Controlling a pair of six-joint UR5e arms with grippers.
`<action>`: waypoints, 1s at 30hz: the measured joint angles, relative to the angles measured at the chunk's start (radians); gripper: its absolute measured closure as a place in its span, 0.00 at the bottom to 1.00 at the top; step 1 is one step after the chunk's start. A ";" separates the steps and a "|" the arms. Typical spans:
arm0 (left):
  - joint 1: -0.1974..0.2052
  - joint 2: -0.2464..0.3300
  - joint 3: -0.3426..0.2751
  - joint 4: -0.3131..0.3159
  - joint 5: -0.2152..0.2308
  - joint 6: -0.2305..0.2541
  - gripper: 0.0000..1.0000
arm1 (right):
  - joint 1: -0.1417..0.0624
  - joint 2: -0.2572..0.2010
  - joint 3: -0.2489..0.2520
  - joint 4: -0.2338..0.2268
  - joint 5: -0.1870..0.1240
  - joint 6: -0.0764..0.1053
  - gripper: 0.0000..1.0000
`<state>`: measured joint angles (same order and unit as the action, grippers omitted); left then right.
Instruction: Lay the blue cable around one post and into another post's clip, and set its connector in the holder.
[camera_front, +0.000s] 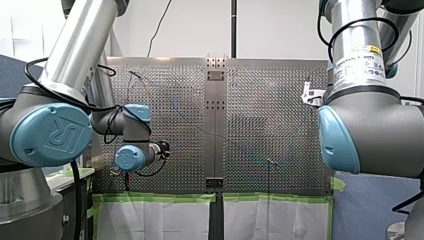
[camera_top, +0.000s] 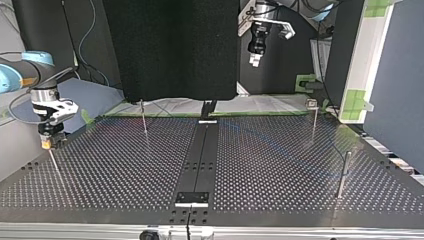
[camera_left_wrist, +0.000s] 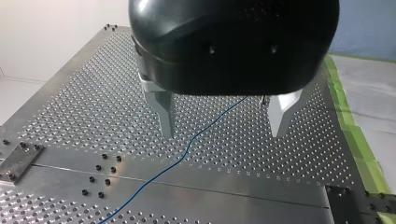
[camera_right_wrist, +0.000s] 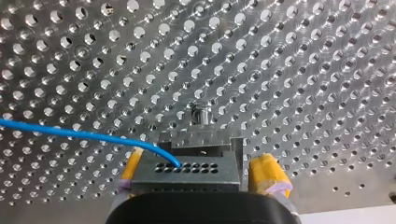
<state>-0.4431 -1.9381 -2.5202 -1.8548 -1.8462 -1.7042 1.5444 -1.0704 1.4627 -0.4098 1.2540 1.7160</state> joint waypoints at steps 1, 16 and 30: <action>0.000 0.000 0.000 0.000 0.000 0.000 0.00 | 0.000 0.000 0.000 0.000 0.000 -0.001 0.00; 0.001 0.000 0.000 0.000 -0.001 0.000 0.00 | -0.001 0.002 0.000 0.001 -0.001 -0.011 0.72; 0.001 0.000 0.000 0.001 -0.001 0.000 0.00 | 0.002 0.002 0.000 -0.002 0.000 -0.011 1.00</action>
<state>-0.4422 -1.9385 -2.5200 -1.8533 -1.8474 -1.7042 1.5464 -1.0687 1.4628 -0.4120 1.2538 1.7048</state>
